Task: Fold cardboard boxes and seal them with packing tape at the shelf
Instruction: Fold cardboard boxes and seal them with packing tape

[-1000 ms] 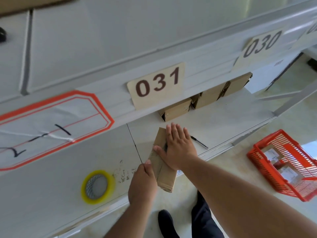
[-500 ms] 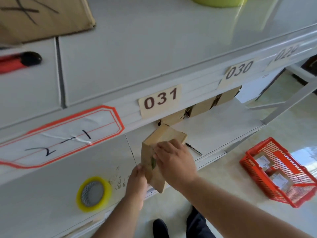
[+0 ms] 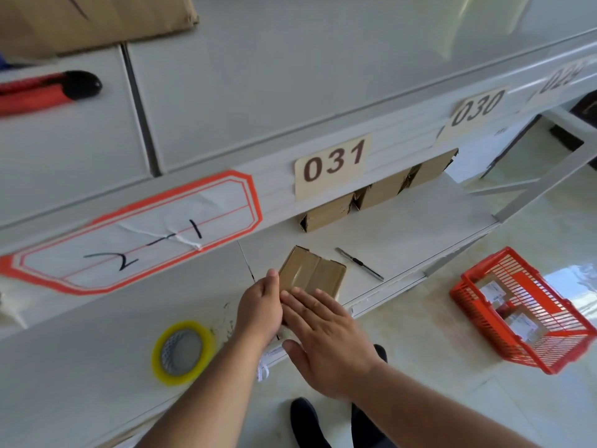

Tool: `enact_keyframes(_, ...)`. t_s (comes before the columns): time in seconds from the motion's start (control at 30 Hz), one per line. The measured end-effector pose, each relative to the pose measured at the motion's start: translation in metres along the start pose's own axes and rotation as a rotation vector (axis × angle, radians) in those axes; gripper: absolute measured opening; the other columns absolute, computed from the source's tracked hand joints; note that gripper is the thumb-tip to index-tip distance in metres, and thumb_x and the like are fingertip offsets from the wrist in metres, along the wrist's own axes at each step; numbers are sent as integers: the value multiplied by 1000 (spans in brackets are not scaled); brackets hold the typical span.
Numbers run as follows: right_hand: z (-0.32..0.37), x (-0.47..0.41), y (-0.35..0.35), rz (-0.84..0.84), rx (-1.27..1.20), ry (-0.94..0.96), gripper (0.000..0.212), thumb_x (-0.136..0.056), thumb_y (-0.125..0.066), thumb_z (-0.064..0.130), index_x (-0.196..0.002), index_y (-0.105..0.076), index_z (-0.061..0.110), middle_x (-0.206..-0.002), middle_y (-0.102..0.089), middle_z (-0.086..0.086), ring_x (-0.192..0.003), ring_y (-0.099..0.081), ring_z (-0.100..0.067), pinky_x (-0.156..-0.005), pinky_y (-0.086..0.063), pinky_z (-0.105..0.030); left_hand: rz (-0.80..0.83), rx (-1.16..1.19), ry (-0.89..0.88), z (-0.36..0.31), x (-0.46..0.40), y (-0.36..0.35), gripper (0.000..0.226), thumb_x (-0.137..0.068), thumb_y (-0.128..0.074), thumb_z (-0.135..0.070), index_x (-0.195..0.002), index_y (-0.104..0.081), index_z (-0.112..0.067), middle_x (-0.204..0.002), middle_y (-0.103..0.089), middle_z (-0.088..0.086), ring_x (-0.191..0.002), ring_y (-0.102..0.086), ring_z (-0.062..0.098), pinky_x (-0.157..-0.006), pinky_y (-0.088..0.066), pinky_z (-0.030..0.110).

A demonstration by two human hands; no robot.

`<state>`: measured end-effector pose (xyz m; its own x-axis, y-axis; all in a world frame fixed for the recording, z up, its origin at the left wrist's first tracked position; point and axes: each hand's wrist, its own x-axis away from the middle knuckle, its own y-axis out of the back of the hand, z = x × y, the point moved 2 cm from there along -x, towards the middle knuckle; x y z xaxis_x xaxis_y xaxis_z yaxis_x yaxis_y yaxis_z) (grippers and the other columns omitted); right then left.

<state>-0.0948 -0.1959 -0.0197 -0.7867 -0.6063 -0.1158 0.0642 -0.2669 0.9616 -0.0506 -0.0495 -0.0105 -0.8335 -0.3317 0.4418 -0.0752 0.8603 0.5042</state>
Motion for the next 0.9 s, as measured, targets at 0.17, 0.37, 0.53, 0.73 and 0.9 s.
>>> enact_keyframes(0.17,0,-4,-1,70,37,-65,64,-108,-31,55,-162,-35,20,-170,-28,4,-159,-17,-17,-125,-16,-42,44,40,25,0,-2,0,55,-110,-29,-51,-136,-65,-18,-141,-63,8,-131,-56,27,-96,-37,28)
enact_keyframes(0.37,5,-36,-1,205,49,-137,88,-100,-25,71,-167,-9,16,-173,0,-2,-160,10,-22,-127,3,-47,76,142,90,8,-5,4,52,-110,-28,-53,-137,-65,-28,-145,-60,2,-135,-54,22,-109,-37,32)
enact_keyframes(0.53,-15,-53,26,253,-230,-156,89,-100,-50,52,-167,-3,17,-173,9,3,-159,13,-12,-129,8,-32,34,60,73,5,-8,2,58,-111,-24,-50,-125,-71,-19,-134,-67,12,-114,-60,27,-90,-37,28)
enact_keyframes(0.73,-32,-34,23,286,-32,-288,91,-100,-24,74,-166,4,18,-171,17,4,-157,23,-11,-125,20,-31,-27,-17,3,7,-2,-4,71,-109,-17,-55,-116,-73,-11,-116,-72,14,-97,-61,28,-82,-41,29)
enact_keyframes(0.9,-20,-51,14,319,43,-395,88,-100,-5,72,-165,12,15,-172,21,-3,-155,29,-18,-127,16,-42,-25,-105,-39,8,-8,-5,71,-109,-18,-54,-101,-74,-11,-98,-72,12,-95,-64,33,-76,-40,31)
